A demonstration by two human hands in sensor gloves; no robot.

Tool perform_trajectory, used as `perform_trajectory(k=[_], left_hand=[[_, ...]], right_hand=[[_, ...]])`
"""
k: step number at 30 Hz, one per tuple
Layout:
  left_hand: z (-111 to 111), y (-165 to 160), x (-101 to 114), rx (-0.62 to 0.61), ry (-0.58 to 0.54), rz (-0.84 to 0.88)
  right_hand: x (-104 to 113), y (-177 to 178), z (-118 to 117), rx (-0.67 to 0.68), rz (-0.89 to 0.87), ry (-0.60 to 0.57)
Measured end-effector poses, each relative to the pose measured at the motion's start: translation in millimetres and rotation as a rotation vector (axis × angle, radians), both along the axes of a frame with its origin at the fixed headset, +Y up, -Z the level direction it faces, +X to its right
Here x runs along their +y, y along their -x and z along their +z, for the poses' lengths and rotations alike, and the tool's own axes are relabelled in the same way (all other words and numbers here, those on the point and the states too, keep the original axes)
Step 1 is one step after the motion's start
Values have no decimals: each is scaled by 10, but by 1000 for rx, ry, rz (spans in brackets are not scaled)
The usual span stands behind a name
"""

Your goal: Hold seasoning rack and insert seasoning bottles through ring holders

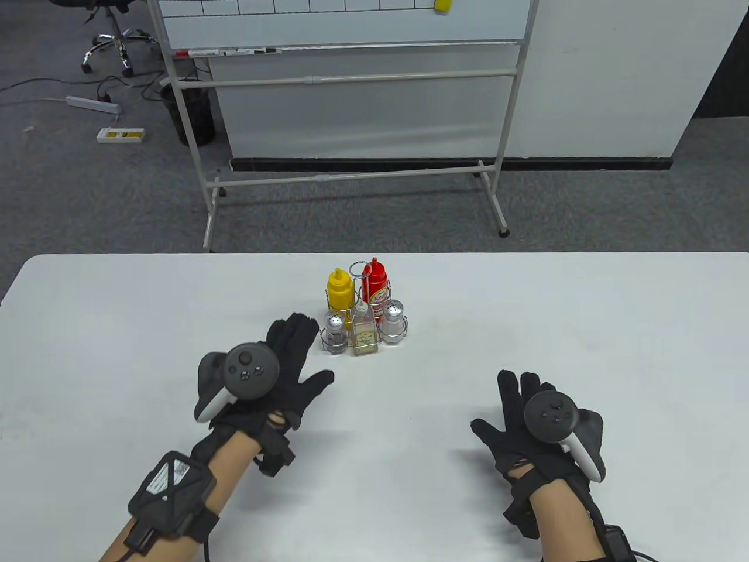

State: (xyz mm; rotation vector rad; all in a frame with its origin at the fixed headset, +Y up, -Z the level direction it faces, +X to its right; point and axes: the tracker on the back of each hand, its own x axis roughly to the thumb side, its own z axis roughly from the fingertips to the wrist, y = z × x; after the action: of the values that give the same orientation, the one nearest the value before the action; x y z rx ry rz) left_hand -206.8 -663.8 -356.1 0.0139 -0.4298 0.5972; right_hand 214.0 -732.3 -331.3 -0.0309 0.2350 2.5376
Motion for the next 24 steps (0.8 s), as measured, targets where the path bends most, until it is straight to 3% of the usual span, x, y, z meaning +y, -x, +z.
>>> perform_trajectory(k=[4,8,14,24], left_hand=[[361,71,-288,-19,73,-12],[505,94,-510,-12,94,-78],[489,138,-772,-54,154,-156],[466,215,-788,-78,187,-105]], right_hand=[[-3,151,25,59,5,1],[-19,273,48,108,8,13],[-49,397,45,160,46,27],[-97,529,58,229,64,49]])
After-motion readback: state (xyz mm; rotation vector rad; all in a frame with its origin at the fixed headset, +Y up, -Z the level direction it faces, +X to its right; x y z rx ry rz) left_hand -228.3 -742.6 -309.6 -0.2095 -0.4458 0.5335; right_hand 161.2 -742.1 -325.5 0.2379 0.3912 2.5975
